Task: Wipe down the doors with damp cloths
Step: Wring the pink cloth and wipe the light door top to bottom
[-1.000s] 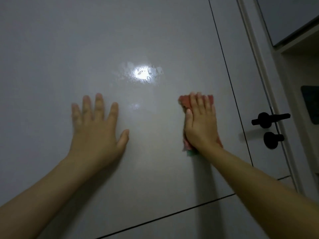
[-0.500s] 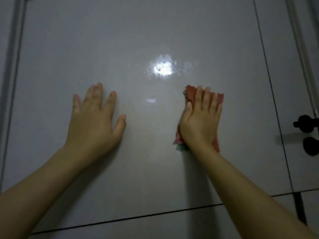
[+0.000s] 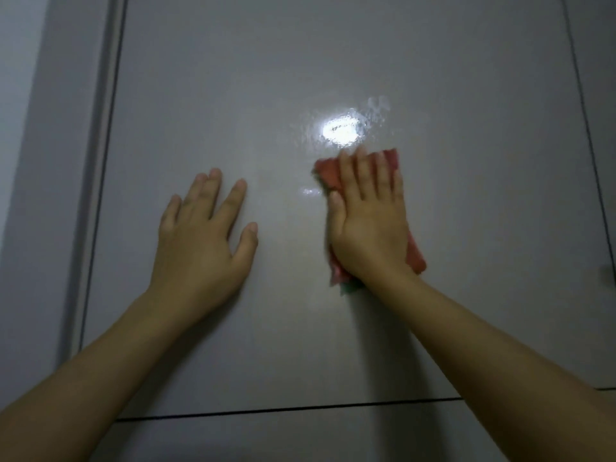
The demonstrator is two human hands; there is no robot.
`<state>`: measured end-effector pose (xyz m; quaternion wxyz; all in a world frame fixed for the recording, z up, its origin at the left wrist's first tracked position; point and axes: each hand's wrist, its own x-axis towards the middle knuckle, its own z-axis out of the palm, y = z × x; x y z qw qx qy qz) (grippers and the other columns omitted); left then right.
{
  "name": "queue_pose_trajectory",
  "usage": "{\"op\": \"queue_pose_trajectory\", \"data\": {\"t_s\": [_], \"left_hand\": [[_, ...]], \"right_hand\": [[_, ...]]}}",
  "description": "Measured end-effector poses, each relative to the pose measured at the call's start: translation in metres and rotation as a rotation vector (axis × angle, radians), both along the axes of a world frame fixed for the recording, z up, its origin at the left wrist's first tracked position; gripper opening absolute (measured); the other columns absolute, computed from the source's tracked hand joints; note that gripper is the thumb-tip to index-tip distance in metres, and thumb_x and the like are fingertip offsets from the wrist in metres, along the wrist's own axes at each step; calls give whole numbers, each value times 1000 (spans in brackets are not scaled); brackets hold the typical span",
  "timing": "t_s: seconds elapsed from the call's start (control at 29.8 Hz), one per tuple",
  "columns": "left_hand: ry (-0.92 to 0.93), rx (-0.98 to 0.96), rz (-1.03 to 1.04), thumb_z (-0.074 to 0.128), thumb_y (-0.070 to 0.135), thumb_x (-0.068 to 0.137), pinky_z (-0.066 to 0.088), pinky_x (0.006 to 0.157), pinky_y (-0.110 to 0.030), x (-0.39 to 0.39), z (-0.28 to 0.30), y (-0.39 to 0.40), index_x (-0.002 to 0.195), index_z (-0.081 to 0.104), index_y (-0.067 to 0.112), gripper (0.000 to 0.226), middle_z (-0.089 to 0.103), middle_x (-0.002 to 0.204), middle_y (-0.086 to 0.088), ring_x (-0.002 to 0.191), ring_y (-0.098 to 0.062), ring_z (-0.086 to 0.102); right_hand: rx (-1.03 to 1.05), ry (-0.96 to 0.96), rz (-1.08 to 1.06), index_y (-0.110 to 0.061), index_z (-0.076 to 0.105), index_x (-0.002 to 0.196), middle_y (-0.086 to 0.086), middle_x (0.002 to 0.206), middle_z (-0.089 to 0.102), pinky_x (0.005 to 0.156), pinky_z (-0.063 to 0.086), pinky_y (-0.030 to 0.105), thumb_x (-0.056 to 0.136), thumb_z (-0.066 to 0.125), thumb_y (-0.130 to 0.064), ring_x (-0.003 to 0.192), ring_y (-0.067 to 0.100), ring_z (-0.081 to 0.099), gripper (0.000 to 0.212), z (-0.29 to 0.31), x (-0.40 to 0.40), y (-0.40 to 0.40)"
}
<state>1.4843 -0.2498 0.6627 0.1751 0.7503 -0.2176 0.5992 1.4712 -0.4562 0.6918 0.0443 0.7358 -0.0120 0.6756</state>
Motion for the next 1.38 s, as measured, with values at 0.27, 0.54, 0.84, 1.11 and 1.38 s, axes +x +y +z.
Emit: {"op": "queue_pose_trajectory", "data": {"t_s": [0.27, 0.54, 0.84, 1.11, 1.38], "left_hand": [[-87, -7, 163, 29, 36, 91, -11, 115, -42, 8, -29, 66, 147, 32, 7, 63, 19, 157, -14, 146, -23, 14], [-159, -74, 179, 26, 26, 96, 0, 120, -36, 36, -54, 112, 150, 16, 2, 60, 14, 157, -13, 146, -23, 10], [-161, -89, 171, 33, 20, 96, 4, 120, -39, 34, -58, 118, 149, 13, -1, 61, 13, 157, -14, 146, -25, 11], [-159, -110, 200, 24, 28, 97, 3, 120, -38, 39, -61, 121, 151, 11, 3, 61, 8, 157, -9, 146, -21, 7], [-142, -100, 180, 21, 33, 99, 5, 120, -41, 38, -65, 125, 151, 9, 5, 61, 6, 158, -9, 147, -19, 3]], "right_hand": [[-819, 258, -59, -17, 21, 149, 6, 157, 17, 119, 7, 44, 100, 23, -37, 147, 24, 8, 54, -10, -21, -47], [-169, 0, 19, -21, 9, 152, 4, 159, 7, 119, -2, 44, 98, 16, -39, 147, 25, 0, 57, 16, 20, 88], [-797, 241, -55, -18, 17, 150, 6, 158, 15, 119, 7, 45, 100, 17, -40, 147, 23, 7, 54, 0, -1, 30], [-525, 119, 20, -23, 6, 151, 2, 159, 5, 119, 1, 46, 99, 10, -43, 147, 23, -3, 56, -7, 32, 151], [-670, 181, -34, -18, 13, 150, 6, 157, 13, 119, 5, 45, 99, 17, -38, 147, 24, 5, 55, 20, 12, 95]]}}
